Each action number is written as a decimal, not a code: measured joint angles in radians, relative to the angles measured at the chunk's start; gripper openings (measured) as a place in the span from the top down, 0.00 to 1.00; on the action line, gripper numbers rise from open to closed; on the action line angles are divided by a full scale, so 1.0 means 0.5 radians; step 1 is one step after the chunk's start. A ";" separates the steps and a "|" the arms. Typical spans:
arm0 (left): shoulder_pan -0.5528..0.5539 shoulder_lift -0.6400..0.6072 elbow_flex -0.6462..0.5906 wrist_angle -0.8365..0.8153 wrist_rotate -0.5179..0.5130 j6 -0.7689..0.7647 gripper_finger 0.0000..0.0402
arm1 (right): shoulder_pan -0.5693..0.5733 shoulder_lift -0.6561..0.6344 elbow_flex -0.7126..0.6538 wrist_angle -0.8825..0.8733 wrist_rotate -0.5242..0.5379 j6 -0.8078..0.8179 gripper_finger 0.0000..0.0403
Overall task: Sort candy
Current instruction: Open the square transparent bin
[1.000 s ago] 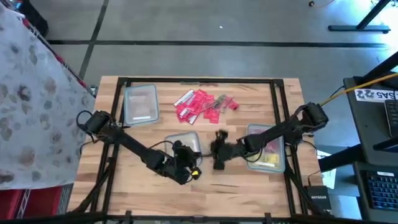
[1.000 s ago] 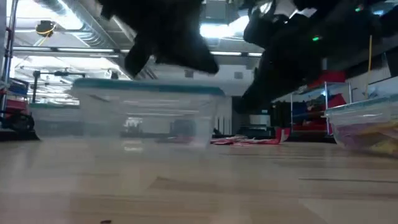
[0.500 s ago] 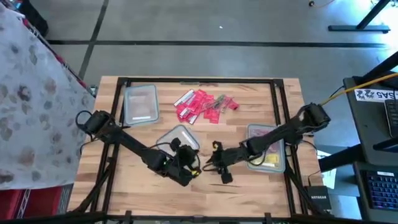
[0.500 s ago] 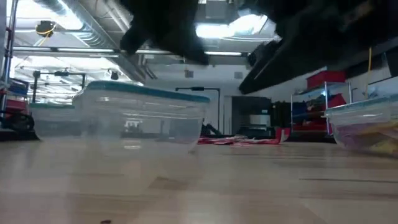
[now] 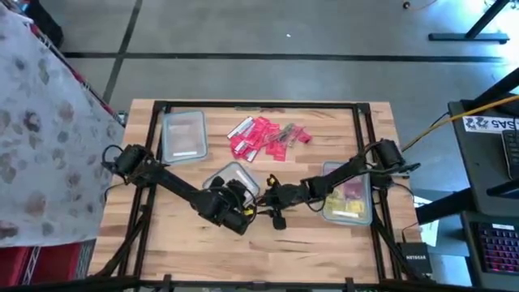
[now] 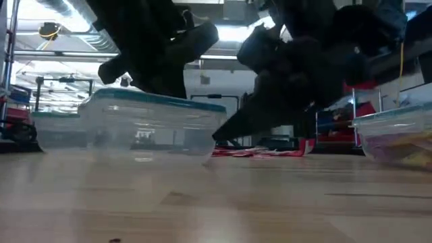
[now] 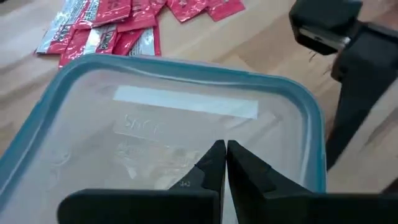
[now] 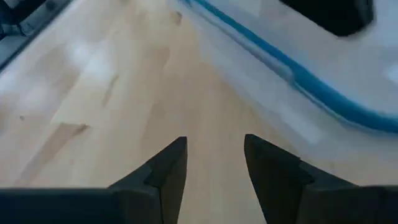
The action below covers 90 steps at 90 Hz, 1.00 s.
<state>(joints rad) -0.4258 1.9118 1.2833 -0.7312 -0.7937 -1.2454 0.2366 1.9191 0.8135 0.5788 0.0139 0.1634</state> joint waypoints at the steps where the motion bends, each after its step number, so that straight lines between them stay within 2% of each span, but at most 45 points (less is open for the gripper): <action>1: 0.002 0.002 0.000 0.002 0.003 0.001 1.00 | -0.005 -0.001 -0.006 0.021 0.000 0.009 0.63; 18: 0.016 0.060 -0.038 0.106 -0.006 0.023 1.00 | -0.089 -0.003 -0.168 0.395 -0.081 0.132 0.63; 35: 0.012 0.112 -0.156 0.332 -0.090 -0.064 1.00 | -0.112 0.043 -0.215 0.538 -0.109 0.181 0.63; 46: 0.017 0.123 -0.215 0.537 -0.153 -0.078 1.00 | -0.107 0.154 -0.192 0.656 -0.207 0.180 0.63; 57: 0.017 0.124 -0.233 0.597 -0.177 -0.052 1.00 | -0.107 0.174 -0.193 0.713 -0.201 0.197 0.63; 70: 0.017 0.124 -0.233 0.602 -0.175 -0.044 1.00 | -0.105 0.175 -0.190 0.706 -0.097 0.280 0.63; 90: 0.021 0.127 -0.233 0.618 -0.175 -0.045 1.00 | -0.101 0.120 -0.191 0.495 0.170 0.447 0.63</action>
<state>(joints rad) -0.4155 1.9755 1.1667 -0.4221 -0.8813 -1.2678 0.1860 1.9793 0.7181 0.8262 0.0991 0.3869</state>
